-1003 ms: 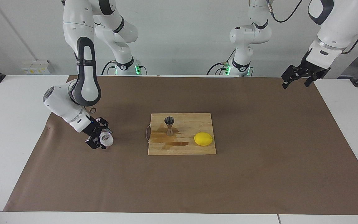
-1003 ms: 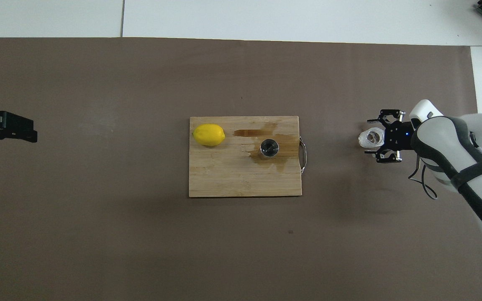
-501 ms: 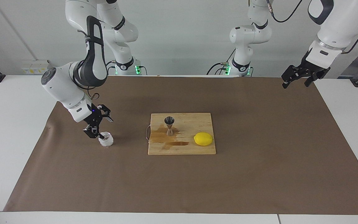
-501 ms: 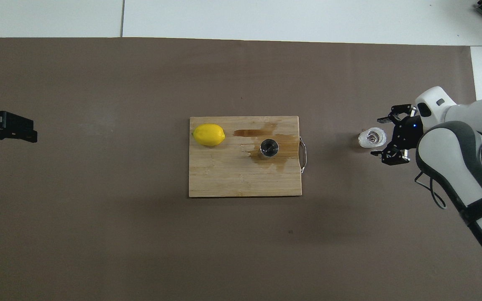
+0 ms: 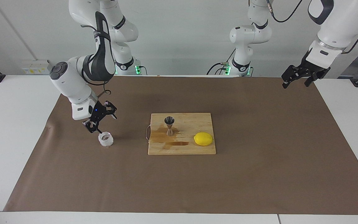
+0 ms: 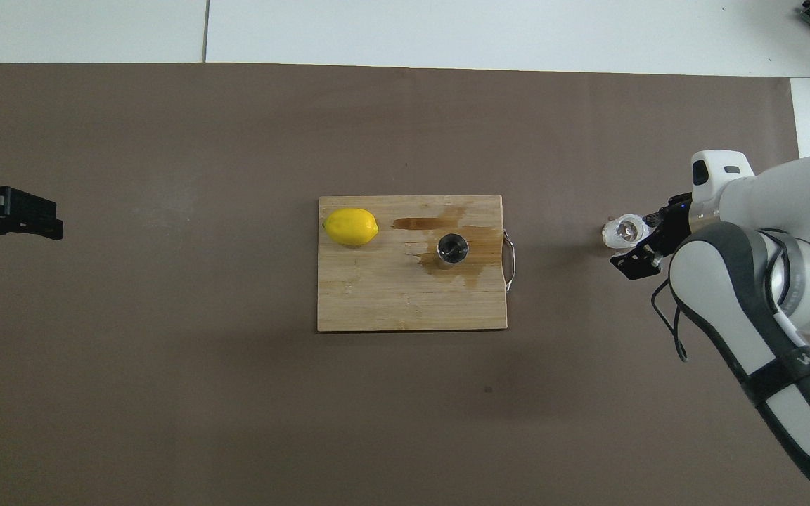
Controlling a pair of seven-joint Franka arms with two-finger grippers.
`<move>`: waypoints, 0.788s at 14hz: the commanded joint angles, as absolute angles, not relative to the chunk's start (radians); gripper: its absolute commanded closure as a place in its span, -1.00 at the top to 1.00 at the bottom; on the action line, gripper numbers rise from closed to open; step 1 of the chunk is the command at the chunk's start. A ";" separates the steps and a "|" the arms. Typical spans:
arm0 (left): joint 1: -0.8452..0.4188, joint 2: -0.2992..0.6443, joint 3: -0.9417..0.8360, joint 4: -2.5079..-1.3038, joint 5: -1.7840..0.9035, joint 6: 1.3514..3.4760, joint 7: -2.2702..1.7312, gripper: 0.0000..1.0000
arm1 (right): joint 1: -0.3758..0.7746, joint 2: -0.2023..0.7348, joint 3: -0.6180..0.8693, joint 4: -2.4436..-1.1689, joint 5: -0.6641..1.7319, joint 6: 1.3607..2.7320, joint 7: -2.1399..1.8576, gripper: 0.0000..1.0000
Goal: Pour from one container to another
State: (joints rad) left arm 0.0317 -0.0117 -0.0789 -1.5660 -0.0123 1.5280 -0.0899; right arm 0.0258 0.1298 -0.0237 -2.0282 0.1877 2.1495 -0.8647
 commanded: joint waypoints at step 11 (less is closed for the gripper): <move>0.035 -0.035 -0.081 -1.588 -0.006 1.520 -0.094 1.00 | 0.029 0.005 -0.026 -1.777 0.023 1.634 0.043 1.00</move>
